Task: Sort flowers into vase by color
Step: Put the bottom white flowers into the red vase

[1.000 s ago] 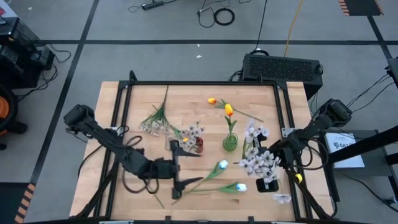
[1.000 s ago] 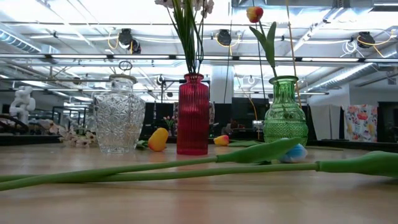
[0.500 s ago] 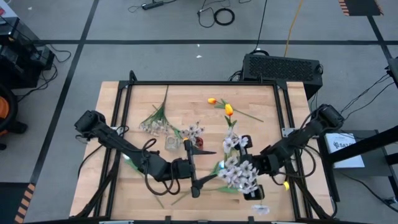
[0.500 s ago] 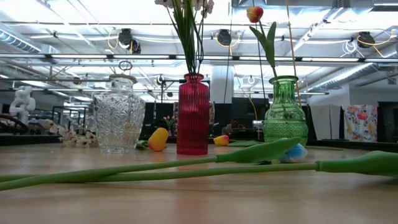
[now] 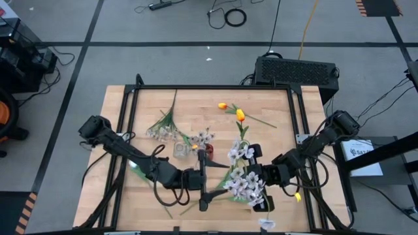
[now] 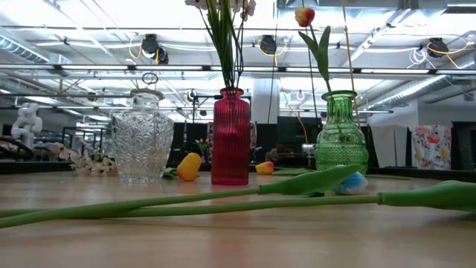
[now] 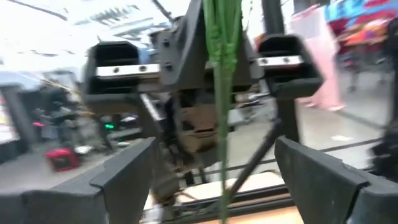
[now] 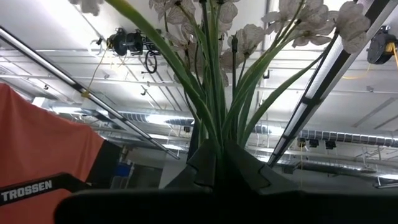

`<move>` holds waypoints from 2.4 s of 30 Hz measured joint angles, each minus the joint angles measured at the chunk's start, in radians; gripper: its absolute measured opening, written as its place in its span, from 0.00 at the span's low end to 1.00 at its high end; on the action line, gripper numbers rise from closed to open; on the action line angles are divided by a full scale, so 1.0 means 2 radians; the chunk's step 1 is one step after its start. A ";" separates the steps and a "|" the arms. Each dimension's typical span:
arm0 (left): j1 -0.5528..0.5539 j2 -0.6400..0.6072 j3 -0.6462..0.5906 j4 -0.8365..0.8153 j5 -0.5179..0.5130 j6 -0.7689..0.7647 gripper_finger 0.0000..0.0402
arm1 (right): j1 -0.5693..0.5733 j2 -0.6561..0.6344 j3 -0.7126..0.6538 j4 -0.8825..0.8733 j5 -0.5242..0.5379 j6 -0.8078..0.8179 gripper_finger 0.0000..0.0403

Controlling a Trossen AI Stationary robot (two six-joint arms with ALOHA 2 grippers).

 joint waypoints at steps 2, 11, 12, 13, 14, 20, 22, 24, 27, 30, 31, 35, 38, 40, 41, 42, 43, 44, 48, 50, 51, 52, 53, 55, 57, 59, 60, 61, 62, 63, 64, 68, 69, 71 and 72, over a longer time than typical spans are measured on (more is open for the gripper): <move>0.006 0.000 0.000 0.000 0.020 -0.022 0.82 | 0.000 0.000 0.000 0.000 0.002 -0.001 0.02; 0.013 0.000 0.000 -0.009 0.041 -0.035 0.65 | 0.000 0.000 0.000 -0.002 0.017 -0.003 0.02; 0.013 0.000 0.000 -0.010 0.046 -0.035 0.62 | 0.000 0.000 0.000 -0.004 0.022 -0.005 0.02; 0.013 0.000 0.000 -0.010 0.048 -0.035 0.60 | 0.000 0.000 0.000 -0.006 0.027 -0.006 0.02; 0.013 0.000 0.000 -0.010 0.048 -0.036 0.57 | 0.000 0.000 0.000 -0.007 0.027 -0.007 0.02; 0.019 0.005 0.000 -0.005 0.043 -0.052 0.47 | 0.000 0.000 0.000 -0.007 0.027 -0.010 0.02; 0.021 0.010 0.000 -0.001 0.044 -0.058 0.44 | 0.000 0.000 0.000 -0.007 0.027 -0.014 0.02; 0.024 0.015 0.000 0.006 0.045 -0.061 0.42 | 0.000 0.000 0.000 -0.010 0.031 -0.016 0.02; 0.027 0.016 -0.001 0.006 0.045 -0.061 0.37 | 0.000 0.000 0.000 -0.014 0.039 -0.018 0.02; 0.029 0.016 -0.001 0.003 0.045 -0.061 0.29 | 0.000 0.000 0.000 -0.016 0.040 -0.024 0.02; 0.029 0.016 -0.001 0.002 0.045 -0.059 0.26 | 0.000 0.000 0.000 -0.017 0.040 -0.027 0.02; 0.028 0.016 -0.001 -0.001 0.045 -0.044 0.13 | 0.000 0.000 0.000 -0.020 0.040 -0.029 0.02; 0.028 0.013 -0.001 -0.012 0.045 -0.043 0.04 | 0.000 0.000 0.000 -0.020 0.052 -0.030 0.02; 0.026 0.008 -0.001 -0.026 0.044 -0.044 0.03 | 0.000 0.000 0.000 -0.021 0.077 -0.034 0.03; 0.027 0.004 -0.001 -0.033 0.043 -0.044 0.04 | 0.001 0.000 0.000 -0.022 0.088 -0.041 0.05; 0.027 0.000 -0.001 -0.044 0.040 -0.047 0.05 | 0.002 0.000 0.000 -0.023 0.100 -0.048 0.06; 0.027 -0.004 -0.001 -0.055 0.039 -0.048 0.06 | 0.003 0.000 0.000 -0.024 0.109 -0.055 0.08; 0.026 -0.009 -0.001 -0.064 0.038 -0.048 0.06 | 0.005 0.000 0.000 -0.025 0.119 -0.059 0.11; 0.019 -0.035 -0.001 -0.115 0.020 -0.049 0.07 | 0.011 -0.001 0.000 -0.030 0.152 -0.069 0.22; 0.017 -0.047 -0.001 -0.145 0.016 -0.053 0.07 | 0.015 -0.005 0.000 -0.040 0.173 -0.072 0.28; 0.016 -0.052 -0.001 -0.159 0.013 -0.058 0.07 | 0.016 -0.007 0.000 -0.048 0.183 -0.072 0.31; 0.015 -0.058 -0.001 -0.175 0.010 -0.061 0.07 | 0.018 -0.012 0.000 -0.060 0.193 -0.072 0.34; 0.014 -0.063 -0.001 -0.189 0.008 -0.062 0.07 | 0.019 -0.017 0.000 -0.074 0.200 -0.072 0.37; 0.011 -0.072 -0.001 -0.212 0.005 -0.062 0.07 | 0.019 -0.030 0.000 -0.105 0.209 -0.065 0.42; 0.009 -0.079 -0.001 -0.233 0.002 -0.068 0.07 | 0.019 -0.046 0.000 -0.149 0.209 -0.048 0.48; 0.009 -0.080 -0.001 -0.242 -0.002 -0.071 0.07 | 0.019 -0.062 0.000 -0.199 0.210 -0.029 0.52; 0.009 -0.080 -0.001 -0.243 -0.003 -0.070 0.07 | 0.019 -0.070 0.000 -0.223 0.210 -0.020 0.54; 0.009 -0.080 -0.001 -0.244 -0.004 -0.069 0.07 | 0.018 -0.077 0.000 -0.246 0.210 -0.011 0.56; 0.009 -0.080 -0.001 -0.244 -0.004 -0.065 0.07 | 0.017 -0.084 0.000 -0.266 0.209 -0.003 0.57; 0.009 -0.080 -0.001 -0.245 -0.004 -0.063 0.07 | 0.017 -0.089 0.000 -0.281 0.209 0.003 0.58; 0.009 -0.080 -0.001 -0.246 -0.005 -0.061 0.07 | 0.017 -0.093 0.000 -0.295 0.209 0.008 0.59; 0.008 -0.080 -0.001 -0.252 -0.005 -0.061 0.07 | 0.020 -0.110 0.000 -0.340 0.209 0.028 0.63; 0.009 -0.080 -0.001 -0.252 -0.005 -0.061 0.07 | 0.021 -0.114 0.000 -0.352 0.209 0.035 0.64; 0.009 -0.080 -0.001 -0.250 -0.006 -0.061 0.07 | 0.020 -0.119 0.000 -0.368 0.209 0.049 0.66; 0.009 -0.080 -0.001 -0.249 -0.006 -0.061 0.07 | 0.020 -0.119 0.000 -0.373 0.209 0.053 0.67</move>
